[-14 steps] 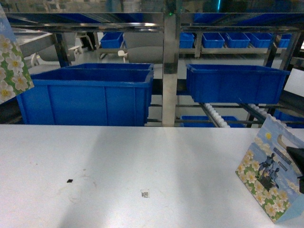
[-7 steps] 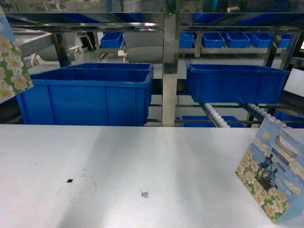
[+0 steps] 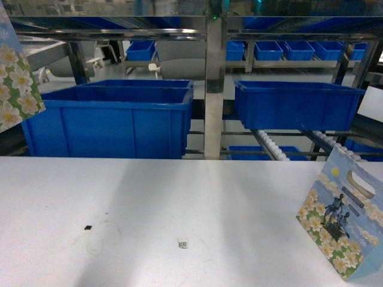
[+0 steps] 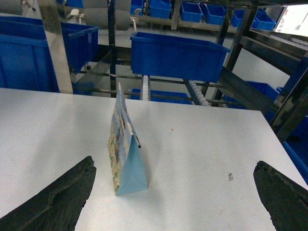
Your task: Move flower gift bag to table near conveyor
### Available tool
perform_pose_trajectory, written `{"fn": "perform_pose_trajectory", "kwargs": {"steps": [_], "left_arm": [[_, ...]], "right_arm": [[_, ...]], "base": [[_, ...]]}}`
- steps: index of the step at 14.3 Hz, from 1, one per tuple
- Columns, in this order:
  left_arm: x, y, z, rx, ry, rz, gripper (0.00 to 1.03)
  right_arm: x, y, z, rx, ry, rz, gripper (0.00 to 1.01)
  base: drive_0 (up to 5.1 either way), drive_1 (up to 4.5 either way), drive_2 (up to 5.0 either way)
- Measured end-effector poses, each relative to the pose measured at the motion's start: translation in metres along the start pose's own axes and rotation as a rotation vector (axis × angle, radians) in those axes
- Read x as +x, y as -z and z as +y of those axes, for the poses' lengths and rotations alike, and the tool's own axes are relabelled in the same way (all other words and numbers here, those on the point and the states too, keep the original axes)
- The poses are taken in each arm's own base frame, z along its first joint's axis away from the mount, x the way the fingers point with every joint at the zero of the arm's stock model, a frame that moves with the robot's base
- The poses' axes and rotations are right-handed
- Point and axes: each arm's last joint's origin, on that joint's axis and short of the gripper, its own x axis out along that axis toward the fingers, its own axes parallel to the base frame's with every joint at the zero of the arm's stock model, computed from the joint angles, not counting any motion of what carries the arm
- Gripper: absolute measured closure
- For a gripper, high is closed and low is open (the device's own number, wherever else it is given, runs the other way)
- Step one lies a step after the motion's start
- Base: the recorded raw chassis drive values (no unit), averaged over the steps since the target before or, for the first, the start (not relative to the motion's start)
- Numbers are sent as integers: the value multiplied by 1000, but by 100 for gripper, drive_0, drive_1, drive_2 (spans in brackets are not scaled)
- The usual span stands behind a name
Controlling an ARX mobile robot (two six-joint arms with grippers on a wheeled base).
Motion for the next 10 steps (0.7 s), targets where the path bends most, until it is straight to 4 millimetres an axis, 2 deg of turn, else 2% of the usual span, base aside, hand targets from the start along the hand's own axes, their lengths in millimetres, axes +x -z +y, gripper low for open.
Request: {"fn": "perform_pose_trajectory", "kwargs": {"steps": [1, 2, 8, 10], "left_arm": [[0, 0, 0, 0, 0, 0, 101], [0, 0, 0, 0, -1, 0, 101], [4, 2, -3, -15, -8, -2, 101], [16, 14, -8, -44, -13, 41, 101]], "right_arm": [[-12, 1, 5, -4, -7, -26, 3], [-16, -2, 11, -9, -21, -66, 3], [-17, -2, 13, -16, -31, -60, 3], [-17, -2, 13, -16, -31, -60, 3]], "base": [[0, 0, 0], [0, 0, 0], [0, 0, 0], [0, 0, 0]]}}
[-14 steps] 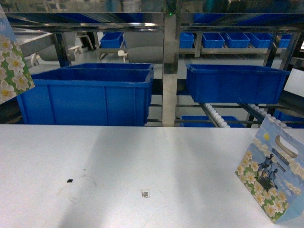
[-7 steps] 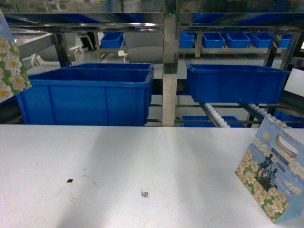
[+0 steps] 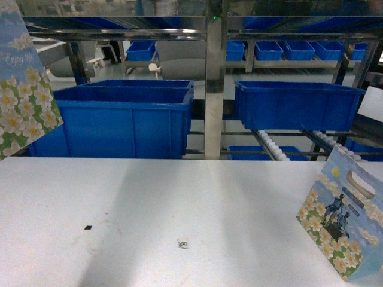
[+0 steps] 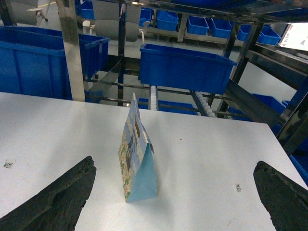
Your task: Move flower gift bag to table near conveyor
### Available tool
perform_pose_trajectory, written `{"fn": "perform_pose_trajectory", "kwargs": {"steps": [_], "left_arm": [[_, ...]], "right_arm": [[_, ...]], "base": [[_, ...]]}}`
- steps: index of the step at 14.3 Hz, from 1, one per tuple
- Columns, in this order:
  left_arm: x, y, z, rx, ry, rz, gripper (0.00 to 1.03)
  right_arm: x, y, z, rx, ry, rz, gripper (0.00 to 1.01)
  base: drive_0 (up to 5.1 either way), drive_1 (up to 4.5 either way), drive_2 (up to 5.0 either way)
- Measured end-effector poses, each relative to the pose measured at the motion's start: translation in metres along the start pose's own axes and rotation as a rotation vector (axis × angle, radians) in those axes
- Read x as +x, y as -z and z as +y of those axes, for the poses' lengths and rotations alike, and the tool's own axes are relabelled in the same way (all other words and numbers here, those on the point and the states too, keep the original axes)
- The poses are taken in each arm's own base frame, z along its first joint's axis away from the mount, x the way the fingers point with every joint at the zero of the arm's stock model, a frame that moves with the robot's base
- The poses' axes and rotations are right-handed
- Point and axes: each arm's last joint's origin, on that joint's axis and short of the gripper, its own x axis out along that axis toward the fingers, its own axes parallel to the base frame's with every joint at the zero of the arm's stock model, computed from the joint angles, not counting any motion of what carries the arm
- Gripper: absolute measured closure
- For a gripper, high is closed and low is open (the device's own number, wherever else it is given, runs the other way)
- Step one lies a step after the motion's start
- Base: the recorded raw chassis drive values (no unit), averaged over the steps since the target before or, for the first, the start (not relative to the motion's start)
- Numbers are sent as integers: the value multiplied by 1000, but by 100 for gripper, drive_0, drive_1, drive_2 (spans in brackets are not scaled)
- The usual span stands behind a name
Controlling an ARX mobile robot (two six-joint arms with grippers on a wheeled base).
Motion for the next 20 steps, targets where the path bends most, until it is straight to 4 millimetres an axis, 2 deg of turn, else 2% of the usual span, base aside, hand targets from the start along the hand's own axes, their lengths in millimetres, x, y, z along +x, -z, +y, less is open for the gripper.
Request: {"fn": "perform_pose_trajectory", "kwargs": {"steps": [3, 4, 8, 13, 16, 18, 20], "left_arm": [[20, 20, -14, -15, -39, 51, 101], [30, 29, -26, -17, -39, 68, 101], [65, 43, -58, -71, -42, 79, 101], [97, 81, -73, -89, -84, 155, 101], [98, 98, -66, -116, -100, 191, 101], [79, 129, -56, -127, -93, 268, 101], [71, 144, -50, -143, -108, 295, 101]], "right_arm": [[0, 0, 0, 0, 0, 0, 3], [0, 0, 0, 0, 0, 0, 3], [0, 0, 0, 0, 0, 0, 3], [0, 0, 0, 0, 0, 0, 3], [0, 0, 0, 0, 0, 0, 3], [0, 0, 0, 0, 0, 0, 3], [0, 0, 0, 0, 0, 0, 3]], "base": [[0, 0, 0], [0, 0, 0], [0, 0, 0], [0, 0, 0], [0, 0, 0], [0, 0, 0], [0, 0, 0]]}}
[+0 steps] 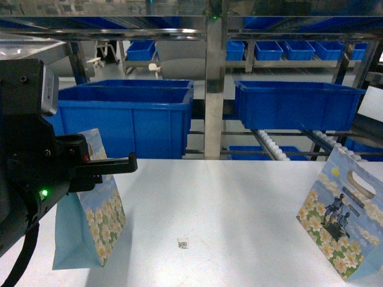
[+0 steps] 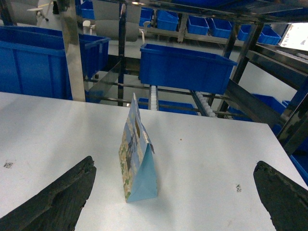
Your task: Move flower gift bag to table near conveyor
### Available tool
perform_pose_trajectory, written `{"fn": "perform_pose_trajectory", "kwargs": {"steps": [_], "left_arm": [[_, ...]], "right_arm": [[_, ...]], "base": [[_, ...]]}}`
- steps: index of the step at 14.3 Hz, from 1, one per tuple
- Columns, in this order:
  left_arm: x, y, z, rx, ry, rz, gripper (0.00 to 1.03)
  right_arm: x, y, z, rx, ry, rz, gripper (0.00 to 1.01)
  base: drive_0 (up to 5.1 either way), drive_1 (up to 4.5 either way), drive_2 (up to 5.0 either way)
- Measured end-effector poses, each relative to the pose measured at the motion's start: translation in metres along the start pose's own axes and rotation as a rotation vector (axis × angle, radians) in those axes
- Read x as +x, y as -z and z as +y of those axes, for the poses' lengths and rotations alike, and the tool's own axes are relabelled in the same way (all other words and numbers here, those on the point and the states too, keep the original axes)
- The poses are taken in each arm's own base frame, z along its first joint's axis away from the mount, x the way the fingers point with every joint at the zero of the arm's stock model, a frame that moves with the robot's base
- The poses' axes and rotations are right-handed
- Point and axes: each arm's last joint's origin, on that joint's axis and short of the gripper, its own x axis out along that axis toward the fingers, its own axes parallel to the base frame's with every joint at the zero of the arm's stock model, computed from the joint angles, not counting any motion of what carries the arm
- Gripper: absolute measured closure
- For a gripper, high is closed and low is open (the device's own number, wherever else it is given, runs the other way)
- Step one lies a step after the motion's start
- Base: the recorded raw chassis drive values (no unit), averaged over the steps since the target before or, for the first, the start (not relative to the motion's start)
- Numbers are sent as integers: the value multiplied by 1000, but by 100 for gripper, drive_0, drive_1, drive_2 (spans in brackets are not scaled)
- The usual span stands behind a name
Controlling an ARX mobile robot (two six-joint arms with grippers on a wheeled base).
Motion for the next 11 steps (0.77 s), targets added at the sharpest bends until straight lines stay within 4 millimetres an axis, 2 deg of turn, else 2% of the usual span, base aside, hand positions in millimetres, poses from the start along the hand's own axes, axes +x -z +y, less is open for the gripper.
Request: {"fn": "perform_pose_trajectory", "kwargs": {"steps": [3, 8, 11], "left_arm": [[9, 2, 14, -40, -40, -24, 101], [43, 14, 51, -98, -128, -53, 101], [51, 26, 57, -109, -136, -66, 101]], "right_arm": [[0, 0, 0, 0, 0, 0, 3], [0, 0, 0, 0, 0, 0, 3], [0, 0, 0, 0, 0, 0, 3]], "base": [[0, 0, 0], [0, 0, 0], [0, 0, 0]]}}
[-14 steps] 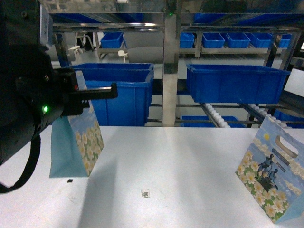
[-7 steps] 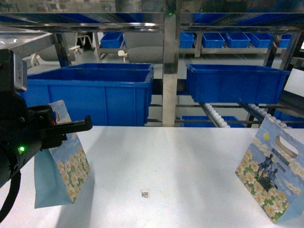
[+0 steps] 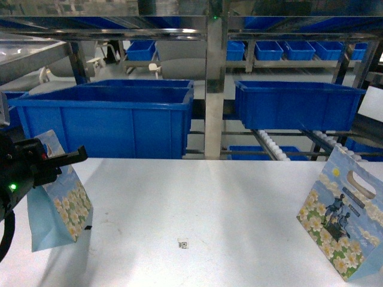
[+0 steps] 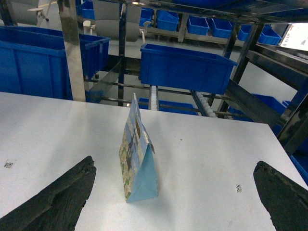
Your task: Move flower gift bag to table near conveyor
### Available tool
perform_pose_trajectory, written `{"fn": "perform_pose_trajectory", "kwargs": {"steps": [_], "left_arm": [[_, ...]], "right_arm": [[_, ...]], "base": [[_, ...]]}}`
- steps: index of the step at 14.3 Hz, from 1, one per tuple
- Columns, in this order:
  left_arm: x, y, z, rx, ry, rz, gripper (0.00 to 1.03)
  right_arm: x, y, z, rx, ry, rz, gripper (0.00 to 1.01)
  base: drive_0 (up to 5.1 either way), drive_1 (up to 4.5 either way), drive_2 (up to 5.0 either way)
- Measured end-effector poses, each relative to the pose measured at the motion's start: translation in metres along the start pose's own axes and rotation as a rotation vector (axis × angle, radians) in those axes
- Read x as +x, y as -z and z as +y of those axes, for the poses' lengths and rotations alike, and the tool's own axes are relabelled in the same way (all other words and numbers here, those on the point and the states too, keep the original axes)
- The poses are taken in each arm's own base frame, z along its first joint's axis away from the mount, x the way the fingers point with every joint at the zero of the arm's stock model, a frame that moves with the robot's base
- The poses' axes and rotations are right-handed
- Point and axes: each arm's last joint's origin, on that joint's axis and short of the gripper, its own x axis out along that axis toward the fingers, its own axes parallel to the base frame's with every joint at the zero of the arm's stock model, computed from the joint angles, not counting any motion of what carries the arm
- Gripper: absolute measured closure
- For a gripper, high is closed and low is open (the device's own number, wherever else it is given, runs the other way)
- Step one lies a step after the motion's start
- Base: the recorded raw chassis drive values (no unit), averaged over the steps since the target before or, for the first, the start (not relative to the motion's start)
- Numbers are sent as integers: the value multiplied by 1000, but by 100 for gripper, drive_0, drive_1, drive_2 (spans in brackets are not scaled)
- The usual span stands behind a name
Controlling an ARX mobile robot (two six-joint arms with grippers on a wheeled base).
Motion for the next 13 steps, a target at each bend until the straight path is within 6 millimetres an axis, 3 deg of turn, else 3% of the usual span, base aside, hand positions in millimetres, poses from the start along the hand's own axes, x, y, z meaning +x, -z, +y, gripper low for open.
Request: {"fn": "perform_pose_trajectory", "kwargs": {"steps": [3, 5, 7, 10, 11, 13], "left_arm": [[-21, 13, -11, 12, 28, 27, 101], [-34, 24, -9, 18, 47, 84, 81], [-42, 23, -11, 24, 55, 80, 52], [-51, 7, -18, 34, 68, 62, 12], [-55, -2, -22, 46, 79, 48, 3], [-63, -17, -28, 43, 98, 22, 5]], "right_arm": [[0, 0, 0, 0, 0, 0, 3], [0, 0, 0, 0, 0, 0, 3], [0, 0, 0, 0, 0, 0, 3], [0, 0, 0, 0, 0, 0, 3], [0, 0, 0, 0, 0, 0, 3], [0, 0, 0, 0, 0, 0, 3]], "base": [[0, 0, 0], [0, 0, 0], [0, 0, 0], [0, 0, 0], [0, 0, 0], [0, 0, 0]]}}
